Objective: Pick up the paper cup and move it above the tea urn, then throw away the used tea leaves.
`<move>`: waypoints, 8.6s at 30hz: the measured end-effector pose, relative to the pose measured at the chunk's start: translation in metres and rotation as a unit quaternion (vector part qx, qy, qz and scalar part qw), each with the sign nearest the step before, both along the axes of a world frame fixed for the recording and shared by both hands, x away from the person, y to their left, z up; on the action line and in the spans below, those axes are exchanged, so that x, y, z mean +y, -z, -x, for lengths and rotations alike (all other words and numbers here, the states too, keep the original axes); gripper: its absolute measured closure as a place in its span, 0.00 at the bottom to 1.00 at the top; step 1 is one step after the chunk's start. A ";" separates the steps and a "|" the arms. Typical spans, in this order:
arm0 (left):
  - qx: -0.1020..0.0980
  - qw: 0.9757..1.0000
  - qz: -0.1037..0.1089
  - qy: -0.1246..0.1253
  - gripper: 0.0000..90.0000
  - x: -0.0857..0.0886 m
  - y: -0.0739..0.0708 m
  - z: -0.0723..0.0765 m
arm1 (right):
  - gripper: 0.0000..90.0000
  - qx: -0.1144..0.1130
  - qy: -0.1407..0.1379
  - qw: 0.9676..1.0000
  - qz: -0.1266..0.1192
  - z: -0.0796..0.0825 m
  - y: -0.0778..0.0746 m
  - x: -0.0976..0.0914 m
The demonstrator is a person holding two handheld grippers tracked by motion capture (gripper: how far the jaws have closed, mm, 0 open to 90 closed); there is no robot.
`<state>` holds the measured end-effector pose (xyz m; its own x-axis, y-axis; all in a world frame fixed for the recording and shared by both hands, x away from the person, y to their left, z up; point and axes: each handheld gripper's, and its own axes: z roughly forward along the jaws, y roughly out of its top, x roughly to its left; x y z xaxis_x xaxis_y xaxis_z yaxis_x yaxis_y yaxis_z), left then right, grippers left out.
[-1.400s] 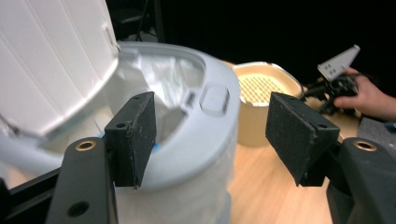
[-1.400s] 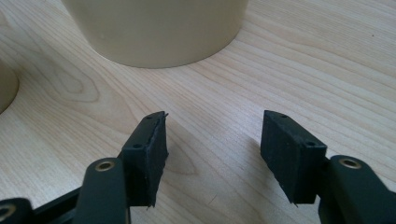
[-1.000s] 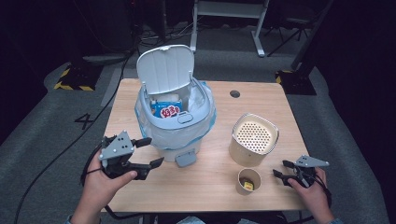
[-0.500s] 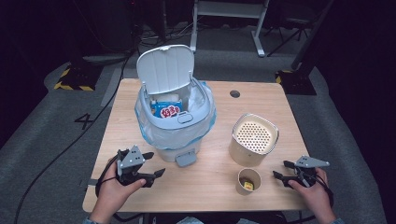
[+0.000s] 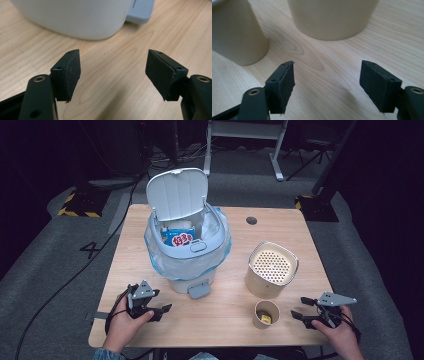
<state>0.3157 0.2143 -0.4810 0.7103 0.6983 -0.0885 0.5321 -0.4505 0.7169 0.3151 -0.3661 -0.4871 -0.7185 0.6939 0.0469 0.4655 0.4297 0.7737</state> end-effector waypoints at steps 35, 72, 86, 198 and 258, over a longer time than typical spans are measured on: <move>-0.005 0.999 -0.041 -0.018 0.12 0.001 0.024 -0.011 | 0.26 -0.003 -0.107 0.994 -0.022 0.028 -0.008 0.043; -0.006 0.999 -0.042 -0.017 0.12 0.001 0.024 -0.011 | 0.33 -0.049 -0.161 0.983 -0.078 0.012 0.010 0.092; -0.006 0.999 -0.041 -0.017 0.12 0.001 0.024 -0.011 | 0.33 -0.061 -0.174 0.979 -0.083 0.011 -0.022 0.077; -0.006 0.999 -0.041 -0.017 0.12 0.001 0.024 -0.011 | 0.36 -0.374 -0.200 0.860 0.283 -0.110 -0.137 0.074; -0.006 0.999 -0.042 -0.016 0.12 0.001 0.024 -0.011 | 0.37 -0.589 -0.182 0.331 0.714 -0.064 -0.111 0.117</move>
<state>0.3266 0.2157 -0.5051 0.6877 0.7257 -0.0200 0.5385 -0.4915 0.6844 0.3789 -0.2491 -0.3760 0.2982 -0.7390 -0.6041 -0.0821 0.6107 -0.7876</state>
